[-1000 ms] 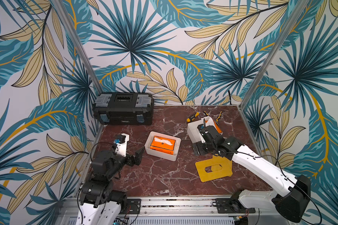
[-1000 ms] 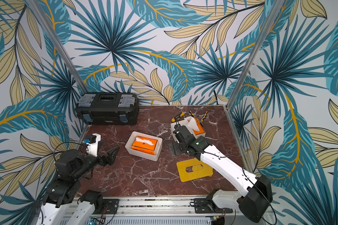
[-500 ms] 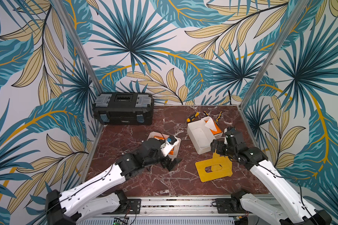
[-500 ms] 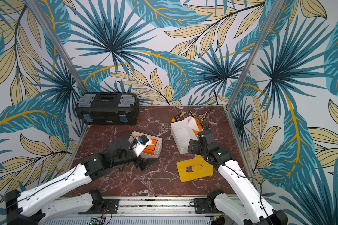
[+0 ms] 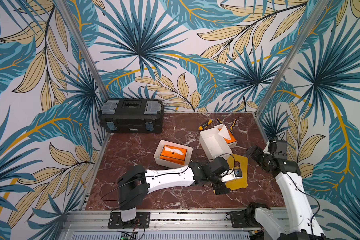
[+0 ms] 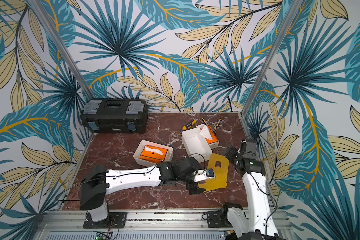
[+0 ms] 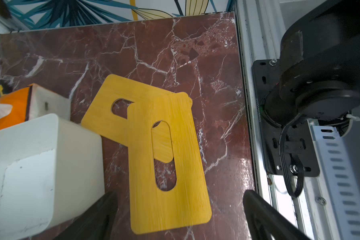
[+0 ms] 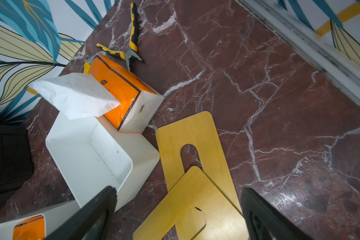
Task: Put the tissue paper into the tissue box
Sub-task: Pick up the box lid from the center of the board.
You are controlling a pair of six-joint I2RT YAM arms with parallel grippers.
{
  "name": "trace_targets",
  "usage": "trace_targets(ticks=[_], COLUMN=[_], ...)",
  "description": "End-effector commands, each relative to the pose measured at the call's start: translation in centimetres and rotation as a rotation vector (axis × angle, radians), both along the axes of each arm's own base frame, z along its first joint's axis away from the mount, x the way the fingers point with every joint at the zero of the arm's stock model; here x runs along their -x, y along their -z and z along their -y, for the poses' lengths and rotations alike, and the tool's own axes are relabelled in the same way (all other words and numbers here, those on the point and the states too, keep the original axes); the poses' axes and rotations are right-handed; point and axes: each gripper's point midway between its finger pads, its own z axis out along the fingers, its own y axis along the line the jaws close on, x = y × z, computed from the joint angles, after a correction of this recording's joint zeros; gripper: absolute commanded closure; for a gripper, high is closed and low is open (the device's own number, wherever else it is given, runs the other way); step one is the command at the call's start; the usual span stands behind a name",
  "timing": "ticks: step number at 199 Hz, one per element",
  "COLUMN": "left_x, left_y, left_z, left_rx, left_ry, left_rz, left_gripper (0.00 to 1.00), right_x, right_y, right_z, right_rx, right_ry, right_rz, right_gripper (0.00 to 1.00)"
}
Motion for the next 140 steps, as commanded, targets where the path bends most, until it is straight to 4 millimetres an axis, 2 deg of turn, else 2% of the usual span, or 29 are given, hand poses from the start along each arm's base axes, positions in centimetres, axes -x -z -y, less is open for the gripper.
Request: trace_targets(ticks=[1, 25, 70, 117, 140], left_x=[0.4, 0.1, -0.6, -0.7, -0.6], left_y=[0.7, 2.7, 6.1, 9.0, 9.6], left_z=[1.8, 2.7, 2.3, 1.8, 2.1], left_rx=[-0.028, -0.086, -0.199, -0.250, -0.254], left_ry=[0.079, 0.088, 0.018, -0.036, -0.035], left_rz=[0.017, 0.002, -0.057, -0.118, -0.155], left_gripper=[0.04, 0.06, 0.09, 0.15, 0.17], right_x=[0.7, 1.5, 3.6, 3.8, 3.8], right_y=[0.6, 0.3, -0.1, -0.3, -0.6], right_z=[-0.2, 0.1, 0.6, -0.1, -0.2], right_rx=[-0.018, 0.008, 0.081, 0.056, 0.054], right_ry=[-0.017, -0.010, 0.002, -0.025, -0.025], right_rz=[-0.006, -0.006, -0.018, -0.005, 0.009], right_gripper=[0.01, 0.00, 0.00, 0.01, 0.00])
